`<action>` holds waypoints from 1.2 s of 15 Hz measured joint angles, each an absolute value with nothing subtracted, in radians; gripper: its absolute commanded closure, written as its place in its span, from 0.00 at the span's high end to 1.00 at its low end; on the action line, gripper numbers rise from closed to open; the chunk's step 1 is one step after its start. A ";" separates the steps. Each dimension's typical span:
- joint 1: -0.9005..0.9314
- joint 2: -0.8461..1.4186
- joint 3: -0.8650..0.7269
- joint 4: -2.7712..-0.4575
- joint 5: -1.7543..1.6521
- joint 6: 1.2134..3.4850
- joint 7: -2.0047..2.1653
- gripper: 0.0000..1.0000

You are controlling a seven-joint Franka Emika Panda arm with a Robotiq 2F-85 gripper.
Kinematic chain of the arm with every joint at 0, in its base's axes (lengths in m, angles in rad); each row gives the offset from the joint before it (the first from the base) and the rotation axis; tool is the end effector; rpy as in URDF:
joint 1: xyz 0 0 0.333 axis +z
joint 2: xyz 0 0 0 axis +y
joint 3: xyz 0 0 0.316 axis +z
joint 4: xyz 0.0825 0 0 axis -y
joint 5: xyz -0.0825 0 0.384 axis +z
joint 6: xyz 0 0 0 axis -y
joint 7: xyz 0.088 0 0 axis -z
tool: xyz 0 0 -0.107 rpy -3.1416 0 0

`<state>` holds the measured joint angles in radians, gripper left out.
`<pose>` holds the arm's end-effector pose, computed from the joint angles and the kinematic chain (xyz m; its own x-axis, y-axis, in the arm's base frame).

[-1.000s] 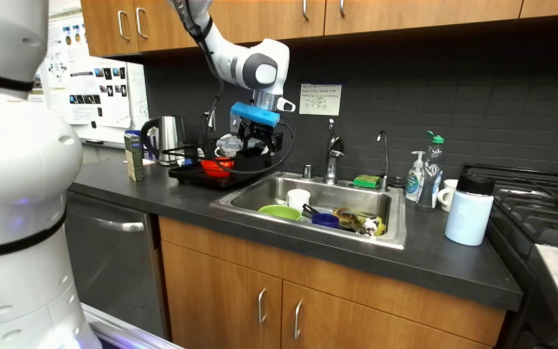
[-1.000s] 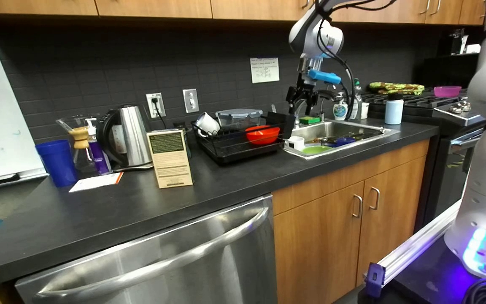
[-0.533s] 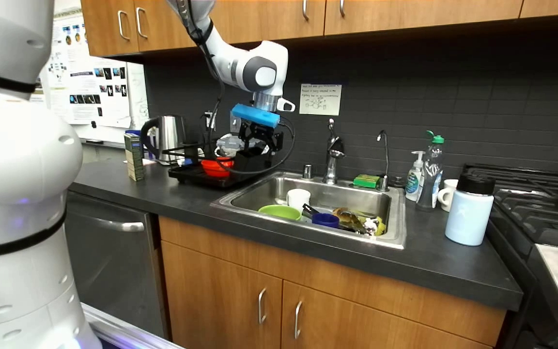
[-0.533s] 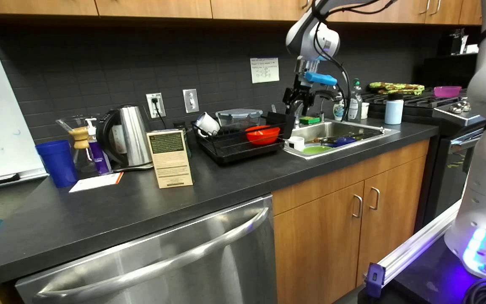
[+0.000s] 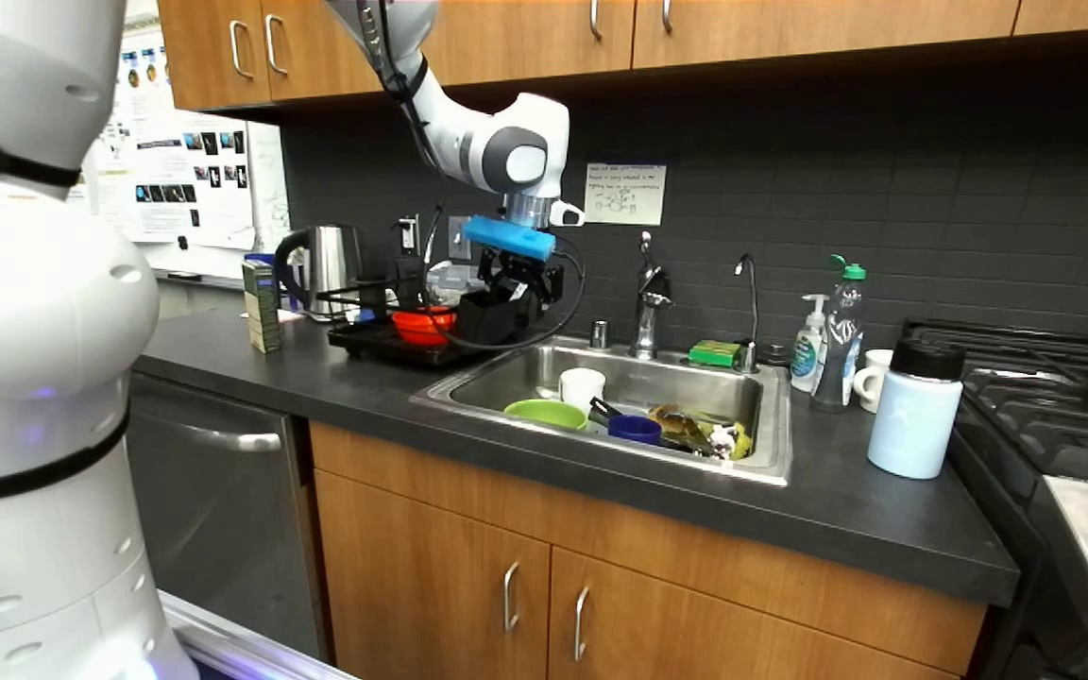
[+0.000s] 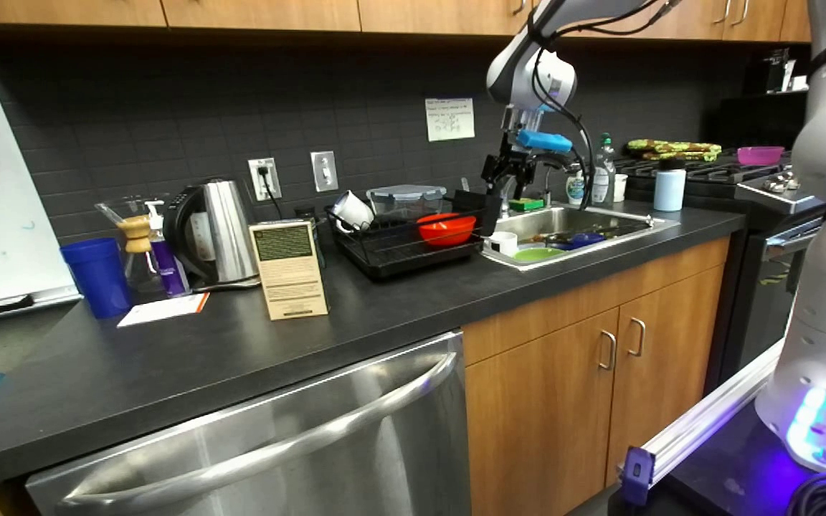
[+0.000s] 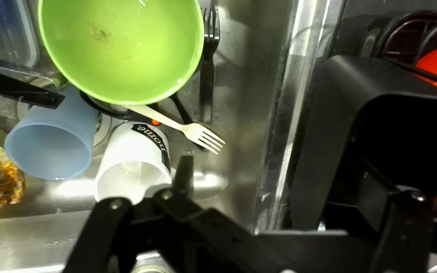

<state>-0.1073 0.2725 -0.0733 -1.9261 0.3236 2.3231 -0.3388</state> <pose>0.6161 -0.1044 0.3622 0.9828 -0.0613 0.1741 -0.0272 -0.9811 -0.1918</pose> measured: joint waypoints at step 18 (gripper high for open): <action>-0.106 0.298 -0.014 -1.984 0.254 2.399 -0.339 0.28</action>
